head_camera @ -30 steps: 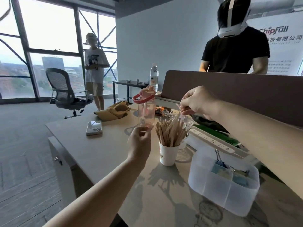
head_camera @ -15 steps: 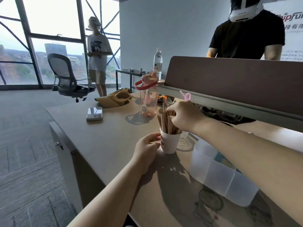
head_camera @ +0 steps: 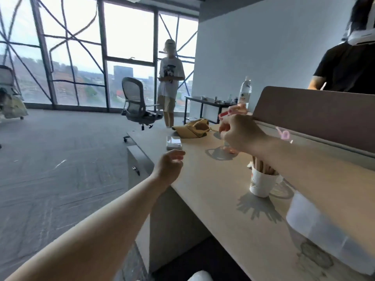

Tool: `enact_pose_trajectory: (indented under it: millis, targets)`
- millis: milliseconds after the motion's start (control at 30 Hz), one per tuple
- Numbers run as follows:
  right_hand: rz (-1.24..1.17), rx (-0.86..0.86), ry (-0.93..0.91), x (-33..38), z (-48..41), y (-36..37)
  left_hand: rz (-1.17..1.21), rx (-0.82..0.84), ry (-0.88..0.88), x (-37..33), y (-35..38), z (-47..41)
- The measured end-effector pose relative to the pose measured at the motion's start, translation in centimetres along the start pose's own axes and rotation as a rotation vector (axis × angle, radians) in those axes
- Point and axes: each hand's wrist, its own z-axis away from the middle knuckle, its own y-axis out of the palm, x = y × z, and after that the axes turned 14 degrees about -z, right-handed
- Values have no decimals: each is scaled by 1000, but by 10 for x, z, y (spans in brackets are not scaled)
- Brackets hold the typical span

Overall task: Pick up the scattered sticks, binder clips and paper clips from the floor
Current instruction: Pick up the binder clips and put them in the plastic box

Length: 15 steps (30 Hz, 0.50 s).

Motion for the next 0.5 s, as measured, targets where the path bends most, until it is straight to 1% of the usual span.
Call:
enact_pose_trajectory:
  millis: [67,100,167,233,300,367,500]
  targets:
    - [-20,64,-47,35,-10,39,-56,-88,-36,34,-46,16]
    - [-18,106,-78,55,-13,62,-68,-125,-81,53,-72,29]
    - [-39,239,-114,98,-12,110,-104,-200,-181,100,-122,57]
    - [-104,381,-149,139,-3,164,-149,-266,-330,152,-172,93]
    - [-129,517,-212,176,13,224,-138,-324,-492,202,-218,138]
    - [-103,672,-281,209,35,285,-81,-385,-642,249,-255,186]
    - [50,987,-441,262,92,410,-99,-527,-908,338,-299,277]
